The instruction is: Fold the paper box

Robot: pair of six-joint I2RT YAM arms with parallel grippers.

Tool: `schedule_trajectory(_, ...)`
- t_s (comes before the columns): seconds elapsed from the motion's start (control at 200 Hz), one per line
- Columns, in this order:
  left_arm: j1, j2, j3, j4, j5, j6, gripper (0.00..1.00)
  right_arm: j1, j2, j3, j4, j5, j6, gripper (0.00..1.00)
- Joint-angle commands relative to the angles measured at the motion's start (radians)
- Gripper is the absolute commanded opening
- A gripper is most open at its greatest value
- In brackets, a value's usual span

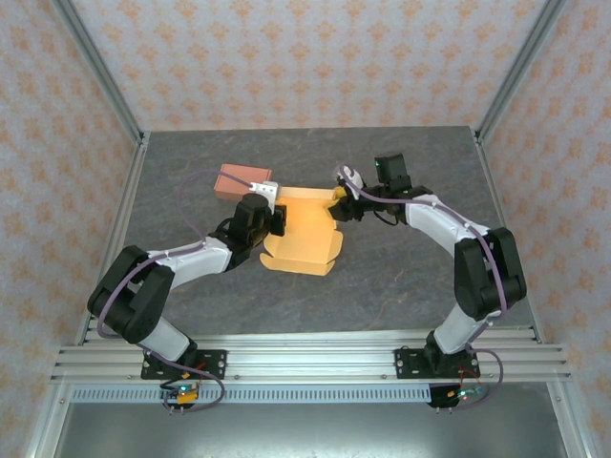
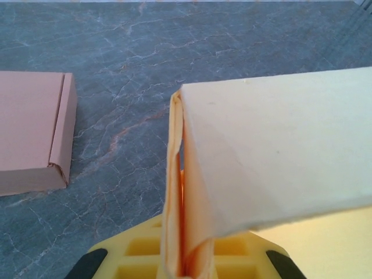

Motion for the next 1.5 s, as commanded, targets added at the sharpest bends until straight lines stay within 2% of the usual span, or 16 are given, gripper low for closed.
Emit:
schedule_trajectory(0.0, -0.003, -0.012, 0.022, 0.041, -0.003, -0.040, 0.00, 0.016, -0.012, 0.015, 0.019, -0.039, 0.035, 0.58)
schedule_trajectory(0.055, 0.008, -0.015, 0.037, 0.010, -0.022, -0.081, 0.00, 0.013, -0.039, -0.019, 0.086, -0.015, 0.079, 0.95)
schedule_trajectory(0.07, 0.012, -0.016, 0.042, -0.005, -0.031, -0.098, 0.00, 0.012, -0.047, -0.033, 0.113, -0.006, 0.098, 1.00)
schedule_trajectory(0.185, 0.051, -0.006, 0.089, -0.122, -0.105, -0.246, 0.00, -0.003, -0.129, -0.130, 0.343, 0.077, 0.255, 0.99)
schedule_trajectory(0.295, 0.091, 0.027, 0.117, -0.154, -0.108, -0.416, 0.00, -0.003, -0.218, -0.226, 0.591, 0.505, 0.606, 0.99)
schedule_trajectory(0.34, 0.100, 0.038, 0.127, -0.167, -0.109, -0.477, 0.00, -0.004, -0.251, -0.218, 0.543, 0.683, 0.777, 0.99)
schedule_trajectory(0.375, 0.104, 0.044, 0.130, -0.169, -0.118, -0.521, 0.00, -0.006, -0.272, -0.192, 0.440, 0.758, 0.931, 0.99)
schedule_trajectory(0.486, 0.106, 0.065, 0.131, -0.167, -0.167, -0.708, 0.00, -0.008, -0.307, -0.133, 0.119, 0.822, 1.386, 0.99)
schedule_trajectory(0.536, 0.112, 0.078, 0.141, -0.176, -0.164, -0.814, 0.00, -0.005, -0.305, -0.191, 0.227, 0.679, 1.468, 1.00)
schedule_trajectory(0.586, 0.117, 0.095, 0.155, -0.167, -0.136, -0.897, 0.00, 0.020, -0.303, -0.237, 0.259, 0.623, 1.540, 0.97)
schedule_trajectory(0.721, 0.117, 0.147, 0.182, -0.109, -0.072, -1.023, 0.00, 0.193, -0.362, -0.282, 0.223, 0.734, 1.413, 0.99)
schedule_trajectory(0.811, 0.118, 0.176, 0.198, -0.102, -0.050, -1.105, 0.00, 0.264, -0.399, -0.306, 0.264, 0.767, 1.360, 0.99)
schedule_trajectory(1.096, 0.115, 0.205, 0.219, -0.101, -0.036, -1.214, 0.00, 0.298, -0.362, -0.295, 0.307, 0.735, 1.338, 0.99)
schedule_trajectory(1.211, 0.111, 0.189, 0.219, -0.119, -0.057, -1.206, 0.00, 0.311, -0.303, -0.258, 0.296, 0.725, 1.331, 0.96)
schedule_trajectory(1.336, 0.110, 0.186, 0.233, -0.137, -0.050, -1.190, 0.00, 0.320, -0.220, -0.169, 0.281, 0.701, 1.308, 0.83)
schedule_trajectory(1.492, 0.098, 0.173, 0.249, -0.210, -0.087, -1.164, 0.00, 0.333, -0.127, -0.082, 0.308, 0.654, 1.319, 0.81)
